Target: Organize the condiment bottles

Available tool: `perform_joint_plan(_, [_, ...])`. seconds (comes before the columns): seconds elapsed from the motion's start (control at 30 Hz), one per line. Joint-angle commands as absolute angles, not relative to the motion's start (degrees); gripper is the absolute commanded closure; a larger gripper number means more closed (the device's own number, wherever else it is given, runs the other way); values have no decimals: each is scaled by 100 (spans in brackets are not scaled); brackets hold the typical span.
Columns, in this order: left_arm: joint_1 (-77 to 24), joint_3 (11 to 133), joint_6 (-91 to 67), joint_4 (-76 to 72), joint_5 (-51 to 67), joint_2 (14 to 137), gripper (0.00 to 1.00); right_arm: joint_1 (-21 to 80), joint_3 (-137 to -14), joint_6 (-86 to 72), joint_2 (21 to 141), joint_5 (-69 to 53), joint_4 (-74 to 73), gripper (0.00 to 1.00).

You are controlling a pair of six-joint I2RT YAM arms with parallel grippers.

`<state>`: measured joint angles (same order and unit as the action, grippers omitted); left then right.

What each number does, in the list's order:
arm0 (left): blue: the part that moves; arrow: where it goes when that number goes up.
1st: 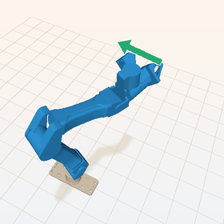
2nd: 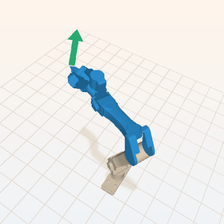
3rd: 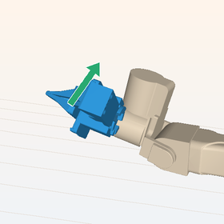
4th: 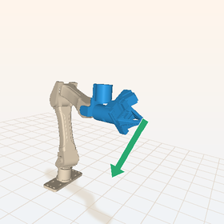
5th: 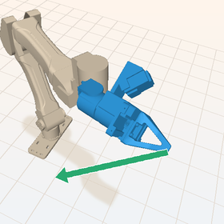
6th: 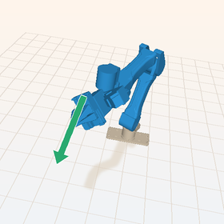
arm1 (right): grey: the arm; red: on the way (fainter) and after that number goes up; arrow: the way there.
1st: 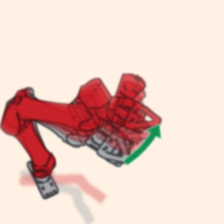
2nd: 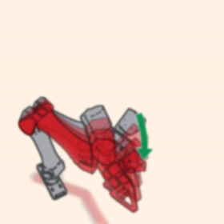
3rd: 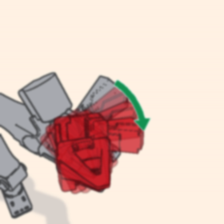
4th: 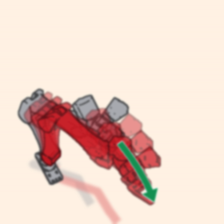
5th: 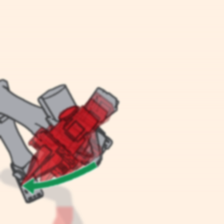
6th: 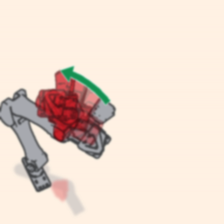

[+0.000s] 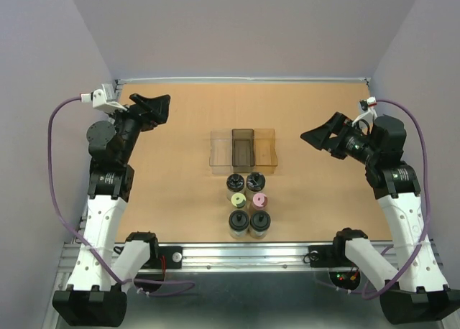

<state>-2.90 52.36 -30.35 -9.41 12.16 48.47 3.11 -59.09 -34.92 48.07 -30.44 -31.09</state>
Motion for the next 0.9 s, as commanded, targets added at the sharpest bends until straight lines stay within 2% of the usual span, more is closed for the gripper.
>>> perform_joint_plan(0.0, [-281, 5160, -4050, -1747, 2424, 4799, 1, 334, -6363, -3446, 4790, -3304, -3059, 0])
perform_joint_plan(0.17, [-343, 4808, -4737, -2828, 3005, 4579, 1, 343, -6634, -3235, 5009, -3559, -3137, 0])
perform_joint_plan(0.27, [-404, 4939, -4501, -2821, 3417, 4649, 1, 343, -7300, -2586, 5588, -3227, -3742, 0])
perform_joint_plan(0.4, [-439, 4826, -4211, -2664, 3297, 4509, 1, 491, -8144, -1812, 6160, -2296, -4796, 0])
perform_joint_plan(0.5, [-457, 4816, -4044, -2427, 3209, 4509, 1, 1070, -8542, -1477, 6642, -1470, -5132, 0])
perform_joint_plan(0.53, [-466, 4860, -3939, -2330, 3165, 4526, 1, 1612, -8778, -1390, 6775, -859, -5333, 0])
perform_joint_plan(0.73, [-518, 5281, -3367, -1478, 2769, 4676, 1, 3486, -9457, -1572, 8066, 858, -6020, 0])
perform_joint_plan(0.87, [-519, 5475, -2998, -853, 2444, 4693, 1, 4173, -9562, -1819, 8560, 1141, -6230, 0])
